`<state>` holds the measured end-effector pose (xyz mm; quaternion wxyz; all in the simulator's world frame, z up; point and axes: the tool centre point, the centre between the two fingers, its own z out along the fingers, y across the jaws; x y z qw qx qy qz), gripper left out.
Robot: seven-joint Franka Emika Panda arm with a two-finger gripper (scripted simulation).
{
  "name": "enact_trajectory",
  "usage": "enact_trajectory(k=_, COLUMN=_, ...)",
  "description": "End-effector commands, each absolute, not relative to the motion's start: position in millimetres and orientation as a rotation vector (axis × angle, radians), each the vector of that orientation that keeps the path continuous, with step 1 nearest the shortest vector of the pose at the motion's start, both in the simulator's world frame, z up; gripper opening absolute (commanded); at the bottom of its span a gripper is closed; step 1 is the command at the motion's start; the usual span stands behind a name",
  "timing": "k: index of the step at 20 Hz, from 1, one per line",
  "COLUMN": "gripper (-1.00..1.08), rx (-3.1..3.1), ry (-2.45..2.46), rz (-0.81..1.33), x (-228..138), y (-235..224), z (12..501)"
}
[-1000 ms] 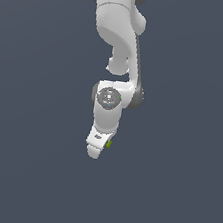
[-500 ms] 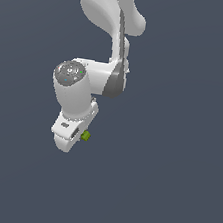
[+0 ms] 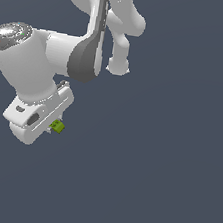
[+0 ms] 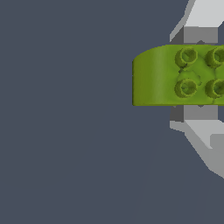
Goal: Pick up the object and move it to a goal position.
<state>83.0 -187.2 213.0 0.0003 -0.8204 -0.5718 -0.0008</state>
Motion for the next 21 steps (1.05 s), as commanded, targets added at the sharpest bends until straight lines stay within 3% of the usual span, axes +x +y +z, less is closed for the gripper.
enact_trajectory(k=1, gripper=-1.0, rx=-2.575, ry=-1.797, rz=-0.002, x=87, y=-203, z=228)
enact_trajectory(k=10, gripper=-1.0, rx=-2.577, ry=-1.797, rz=0.0, x=97, y=-238, z=257)
enact_trajectory(k=21, gripper=-1.0, rx=-2.577, ry=-1.797, rz=0.0, x=101, y=-249, z=266)
